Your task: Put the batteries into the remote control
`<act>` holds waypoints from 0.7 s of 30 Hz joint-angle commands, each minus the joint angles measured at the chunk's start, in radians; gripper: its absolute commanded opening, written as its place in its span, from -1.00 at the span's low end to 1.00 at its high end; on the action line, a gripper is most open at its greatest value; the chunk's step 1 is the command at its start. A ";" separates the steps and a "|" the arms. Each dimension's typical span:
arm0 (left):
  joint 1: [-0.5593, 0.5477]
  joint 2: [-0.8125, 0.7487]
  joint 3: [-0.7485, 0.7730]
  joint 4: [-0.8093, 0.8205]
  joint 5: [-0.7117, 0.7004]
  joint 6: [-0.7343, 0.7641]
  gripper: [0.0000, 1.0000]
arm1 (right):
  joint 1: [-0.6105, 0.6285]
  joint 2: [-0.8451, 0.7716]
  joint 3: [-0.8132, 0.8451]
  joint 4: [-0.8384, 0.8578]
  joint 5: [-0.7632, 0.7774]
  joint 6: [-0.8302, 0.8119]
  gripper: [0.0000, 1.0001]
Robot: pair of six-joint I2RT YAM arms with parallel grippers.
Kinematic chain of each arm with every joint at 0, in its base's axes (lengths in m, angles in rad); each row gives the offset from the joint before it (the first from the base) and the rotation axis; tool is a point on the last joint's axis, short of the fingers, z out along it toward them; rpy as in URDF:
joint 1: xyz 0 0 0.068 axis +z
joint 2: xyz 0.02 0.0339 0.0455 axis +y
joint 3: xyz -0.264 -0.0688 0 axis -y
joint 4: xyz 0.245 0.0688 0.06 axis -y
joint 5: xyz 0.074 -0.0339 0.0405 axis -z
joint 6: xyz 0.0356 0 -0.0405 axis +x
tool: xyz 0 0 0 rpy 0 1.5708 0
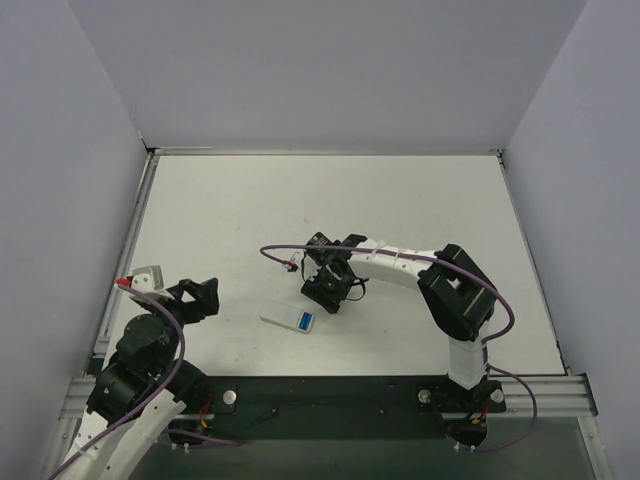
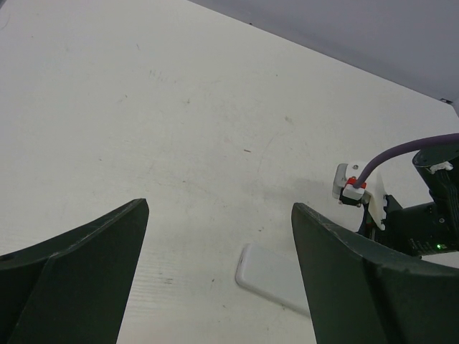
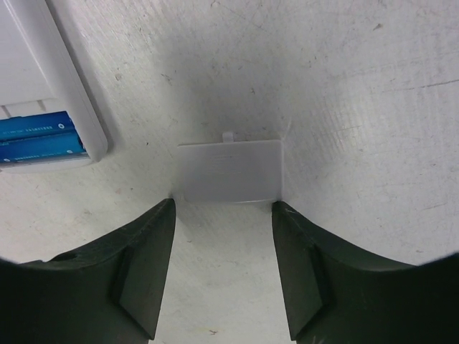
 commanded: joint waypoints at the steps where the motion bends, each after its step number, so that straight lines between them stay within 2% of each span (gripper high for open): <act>1: 0.022 0.050 -0.003 0.083 0.076 -0.011 0.83 | 0.006 0.023 0.011 -0.033 0.012 -0.004 0.07; 5: 0.039 0.089 -0.006 0.095 0.110 -0.014 0.83 | 0.008 0.029 0.016 -0.018 0.021 0.004 0.13; 12: 0.060 0.119 -0.025 0.132 0.185 -0.025 0.83 | 0.006 0.039 0.019 0.004 0.003 0.002 0.08; 15: 0.060 0.135 -0.080 0.184 0.237 -0.081 0.83 | 0.006 0.042 0.017 0.007 0.004 0.001 0.08; 19: 0.060 0.161 -0.170 0.267 0.305 -0.189 0.83 | 0.008 0.024 0.007 0.005 0.007 0.004 -0.10; 21: 0.060 0.190 -0.193 0.288 0.319 -0.227 0.82 | 0.012 0.010 -0.001 0.004 0.009 0.010 -0.26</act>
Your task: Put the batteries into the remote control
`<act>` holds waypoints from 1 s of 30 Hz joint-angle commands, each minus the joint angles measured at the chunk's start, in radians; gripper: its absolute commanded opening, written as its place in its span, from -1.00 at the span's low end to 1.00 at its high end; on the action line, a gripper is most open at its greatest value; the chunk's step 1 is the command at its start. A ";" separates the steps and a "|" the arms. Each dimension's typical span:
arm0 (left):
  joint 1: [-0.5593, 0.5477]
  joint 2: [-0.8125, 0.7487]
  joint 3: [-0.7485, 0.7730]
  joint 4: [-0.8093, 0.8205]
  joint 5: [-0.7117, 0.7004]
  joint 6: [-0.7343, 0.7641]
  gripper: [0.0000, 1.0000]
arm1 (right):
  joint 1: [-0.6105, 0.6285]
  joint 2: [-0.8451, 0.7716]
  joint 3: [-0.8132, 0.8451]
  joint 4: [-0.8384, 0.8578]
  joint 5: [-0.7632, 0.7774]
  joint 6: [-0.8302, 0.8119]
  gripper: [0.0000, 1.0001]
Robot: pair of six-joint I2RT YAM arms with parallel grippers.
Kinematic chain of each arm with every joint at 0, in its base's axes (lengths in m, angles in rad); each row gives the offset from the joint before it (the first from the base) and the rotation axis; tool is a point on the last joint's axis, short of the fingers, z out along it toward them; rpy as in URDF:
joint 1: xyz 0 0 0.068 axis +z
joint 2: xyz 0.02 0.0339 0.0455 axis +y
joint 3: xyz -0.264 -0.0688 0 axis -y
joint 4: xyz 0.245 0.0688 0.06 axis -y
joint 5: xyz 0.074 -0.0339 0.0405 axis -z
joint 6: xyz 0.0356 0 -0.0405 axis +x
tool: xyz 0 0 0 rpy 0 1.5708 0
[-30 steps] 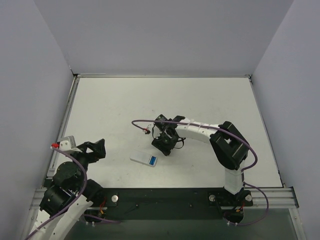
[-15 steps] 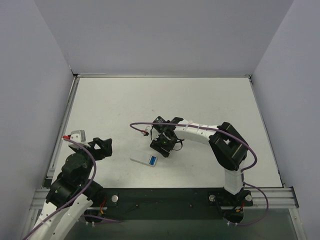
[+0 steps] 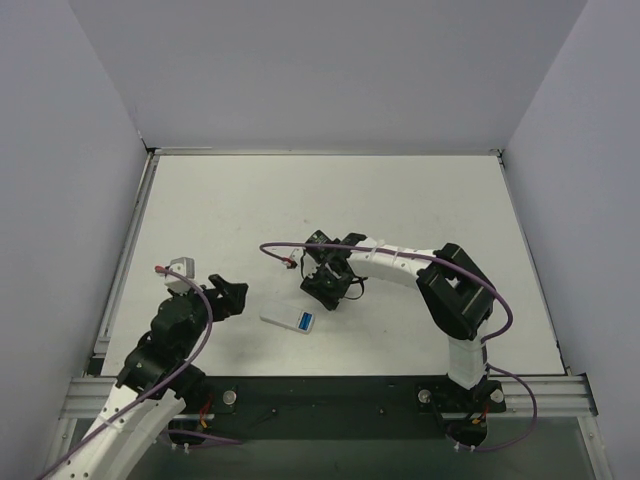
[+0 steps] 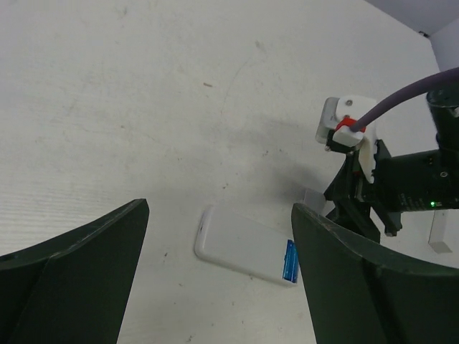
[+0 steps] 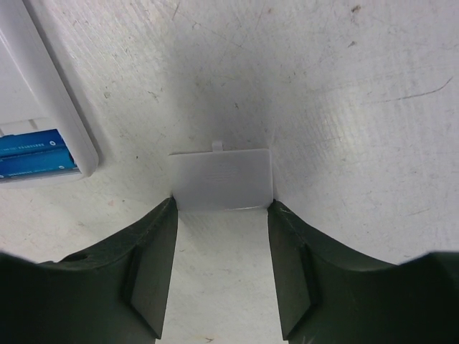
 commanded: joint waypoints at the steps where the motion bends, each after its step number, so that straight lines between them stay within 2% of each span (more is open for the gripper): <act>1: 0.004 0.052 -0.057 0.116 0.082 -0.109 0.82 | 0.012 -0.019 -0.015 -0.020 0.003 0.009 -0.29; 7: 0.004 0.191 -0.049 0.139 0.099 -0.087 0.82 | 0.061 -0.102 -0.022 -0.056 0.052 0.038 -0.38; 14: 0.000 0.427 -0.029 0.156 0.142 -0.104 0.82 | 0.134 -0.180 -0.026 -0.079 0.067 0.084 -0.42; 19: 0.000 0.500 -0.037 0.196 0.166 -0.112 0.81 | 0.154 -0.185 -0.020 -0.074 0.038 0.104 -0.42; 24: -0.002 0.488 -0.048 0.196 0.145 -0.126 0.81 | 0.145 -0.144 0.006 -0.068 0.100 0.101 -0.41; 28: -0.002 0.410 -0.058 0.150 0.107 -0.158 0.81 | 0.093 -0.076 0.095 -0.068 0.100 0.170 -0.22; 29: -0.002 0.365 -0.061 0.138 0.084 -0.175 0.81 | 0.072 -0.062 0.115 -0.069 0.107 0.217 -0.05; 30: -0.002 0.341 -0.063 0.127 0.074 -0.179 0.80 | 0.068 -0.050 0.139 -0.072 0.109 0.236 0.04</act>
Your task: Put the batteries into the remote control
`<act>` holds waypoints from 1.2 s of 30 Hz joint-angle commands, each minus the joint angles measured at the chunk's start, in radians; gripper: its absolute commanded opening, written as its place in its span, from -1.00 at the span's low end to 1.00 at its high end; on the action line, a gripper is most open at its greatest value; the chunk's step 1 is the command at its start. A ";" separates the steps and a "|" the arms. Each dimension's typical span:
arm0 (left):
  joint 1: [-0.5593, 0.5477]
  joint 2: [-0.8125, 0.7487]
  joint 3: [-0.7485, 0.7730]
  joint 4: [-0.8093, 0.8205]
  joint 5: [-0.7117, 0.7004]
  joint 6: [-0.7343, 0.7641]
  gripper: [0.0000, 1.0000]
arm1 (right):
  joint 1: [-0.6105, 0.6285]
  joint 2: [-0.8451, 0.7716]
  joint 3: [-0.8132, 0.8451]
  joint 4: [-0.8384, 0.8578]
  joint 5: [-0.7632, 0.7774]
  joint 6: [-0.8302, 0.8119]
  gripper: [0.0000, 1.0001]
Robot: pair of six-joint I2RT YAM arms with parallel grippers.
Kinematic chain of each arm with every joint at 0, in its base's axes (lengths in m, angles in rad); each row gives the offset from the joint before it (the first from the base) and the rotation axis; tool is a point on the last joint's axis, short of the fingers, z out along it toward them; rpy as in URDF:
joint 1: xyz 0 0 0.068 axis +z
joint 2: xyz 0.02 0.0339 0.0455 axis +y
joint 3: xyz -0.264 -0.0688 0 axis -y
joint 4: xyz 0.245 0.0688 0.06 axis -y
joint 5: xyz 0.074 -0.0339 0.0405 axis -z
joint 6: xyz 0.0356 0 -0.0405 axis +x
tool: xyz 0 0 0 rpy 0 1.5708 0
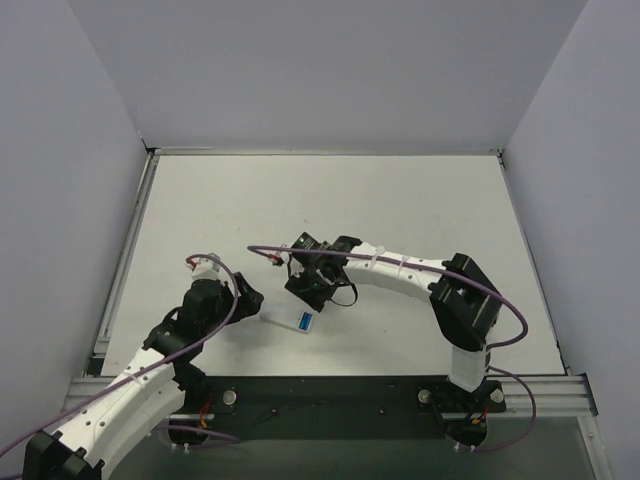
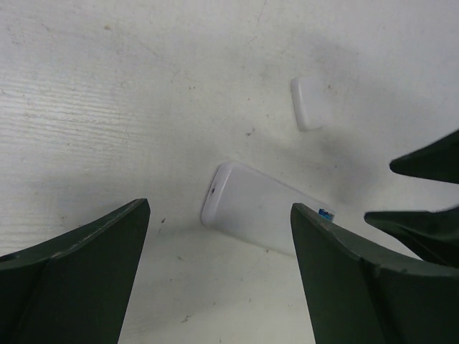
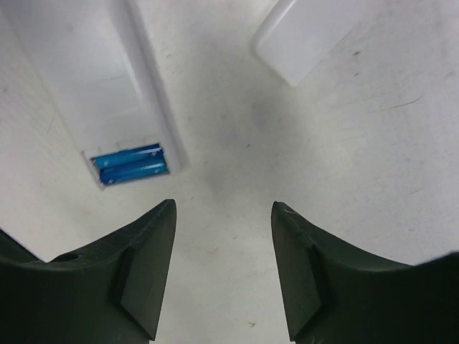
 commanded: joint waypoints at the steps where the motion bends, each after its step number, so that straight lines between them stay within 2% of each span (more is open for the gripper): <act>1: -0.002 -0.117 0.005 -0.025 -0.066 -0.050 0.81 | -0.053 0.076 0.137 -0.028 0.048 0.132 0.11; 2: -0.002 -0.163 0.002 -0.032 -0.078 -0.058 0.80 | -0.050 0.092 0.157 -0.027 0.059 0.149 0.21; 8: -0.002 -0.263 0.010 -0.091 -0.099 -0.067 0.79 | -0.053 0.234 0.288 -0.023 0.114 0.221 0.22; 15: -0.002 -0.263 0.018 -0.111 -0.092 -0.066 0.79 | -0.059 0.354 0.391 -0.018 0.119 0.238 0.23; 17: -0.002 -0.263 0.018 -0.108 -0.089 -0.067 0.79 | -0.067 0.369 0.382 -0.018 0.166 0.238 0.23; 28: -0.002 -0.254 0.010 -0.089 -0.081 -0.069 0.79 | -0.184 0.233 0.150 -0.020 0.284 0.157 0.22; 32: -0.002 -0.248 0.008 -0.082 -0.080 -0.067 0.79 | -0.236 0.198 0.119 -0.018 0.323 0.166 0.22; 35: -0.002 -0.248 0.005 -0.075 -0.072 -0.070 0.79 | -0.248 0.172 0.124 -0.014 0.292 0.178 0.22; 36: -0.002 -0.245 0.005 -0.075 -0.070 -0.070 0.79 | -0.248 0.161 0.129 -0.009 0.236 0.186 0.22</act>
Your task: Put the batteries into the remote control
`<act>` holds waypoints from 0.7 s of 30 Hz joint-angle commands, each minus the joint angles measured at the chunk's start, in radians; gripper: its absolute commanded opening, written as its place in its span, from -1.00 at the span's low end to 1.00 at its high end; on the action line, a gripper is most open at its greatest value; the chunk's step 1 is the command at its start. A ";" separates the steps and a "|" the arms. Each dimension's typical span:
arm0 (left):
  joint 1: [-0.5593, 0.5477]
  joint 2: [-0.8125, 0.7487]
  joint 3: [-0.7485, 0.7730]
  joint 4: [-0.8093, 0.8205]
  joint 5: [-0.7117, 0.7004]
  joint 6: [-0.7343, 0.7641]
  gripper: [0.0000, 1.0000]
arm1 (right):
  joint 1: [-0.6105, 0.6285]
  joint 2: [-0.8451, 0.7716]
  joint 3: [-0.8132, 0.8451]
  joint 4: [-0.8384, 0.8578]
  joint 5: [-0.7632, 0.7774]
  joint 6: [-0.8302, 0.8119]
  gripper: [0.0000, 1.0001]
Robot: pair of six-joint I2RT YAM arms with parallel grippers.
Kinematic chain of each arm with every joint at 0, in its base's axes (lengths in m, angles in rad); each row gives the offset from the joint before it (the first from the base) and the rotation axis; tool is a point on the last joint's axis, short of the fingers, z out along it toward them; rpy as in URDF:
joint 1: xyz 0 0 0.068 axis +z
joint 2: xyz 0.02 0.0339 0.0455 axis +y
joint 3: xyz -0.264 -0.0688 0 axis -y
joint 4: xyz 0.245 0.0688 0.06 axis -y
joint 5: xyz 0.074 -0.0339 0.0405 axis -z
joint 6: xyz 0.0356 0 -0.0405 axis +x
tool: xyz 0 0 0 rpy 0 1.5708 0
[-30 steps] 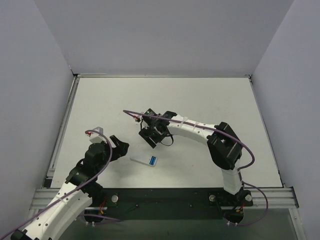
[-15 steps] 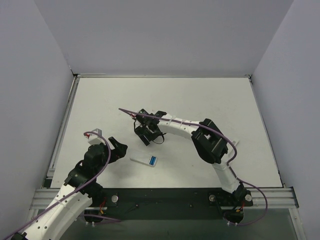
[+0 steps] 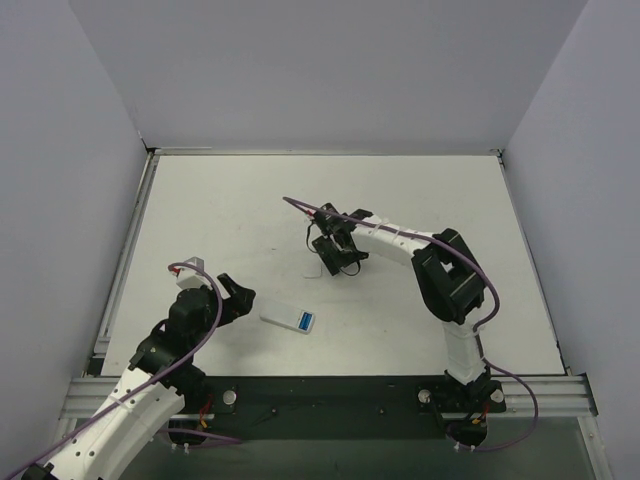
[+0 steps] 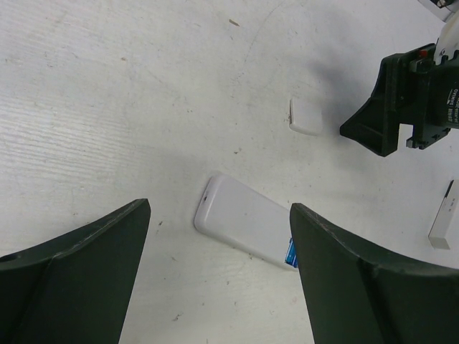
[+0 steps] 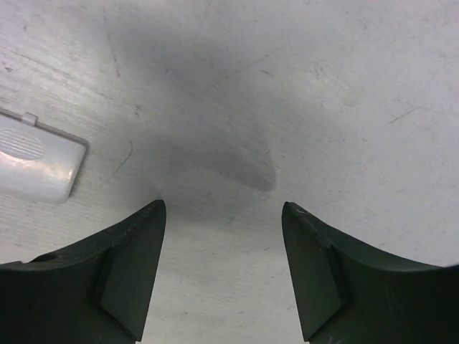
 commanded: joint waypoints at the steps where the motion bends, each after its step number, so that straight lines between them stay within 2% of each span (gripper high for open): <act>1: -0.002 0.004 0.007 0.033 0.007 -0.012 0.79 | -0.001 -0.062 -0.010 -0.050 -0.046 0.038 0.23; 3: -0.002 0.005 0.009 0.030 0.007 -0.012 0.79 | 0.005 -0.077 -0.006 -0.024 -0.102 0.092 0.31; 4: -0.002 0.002 0.010 0.032 0.006 -0.012 0.79 | 0.012 -0.080 -0.005 -0.015 -0.121 0.124 0.45; 6: -0.002 0.001 0.012 0.027 0.004 -0.011 0.78 | 0.026 -0.080 0.006 -0.001 -0.120 0.224 0.56; 10: -0.002 -0.010 0.010 0.019 0.004 -0.012 0.79 | 0.077 -0.065 0.032 0.013 -0.026 0.364 0.82; 14: -0.002 -0.018 0.013 0.015 0.004 -0.012 0.79 | 0.114 -0.030 0.063 0.019 0.066 0.465 0.83; 21: -0.002 -0.038 0.007 0.010 0.004 -0.017 0.79 | 0.131 0.019 0.095 0.042 0.075 0.537 0.83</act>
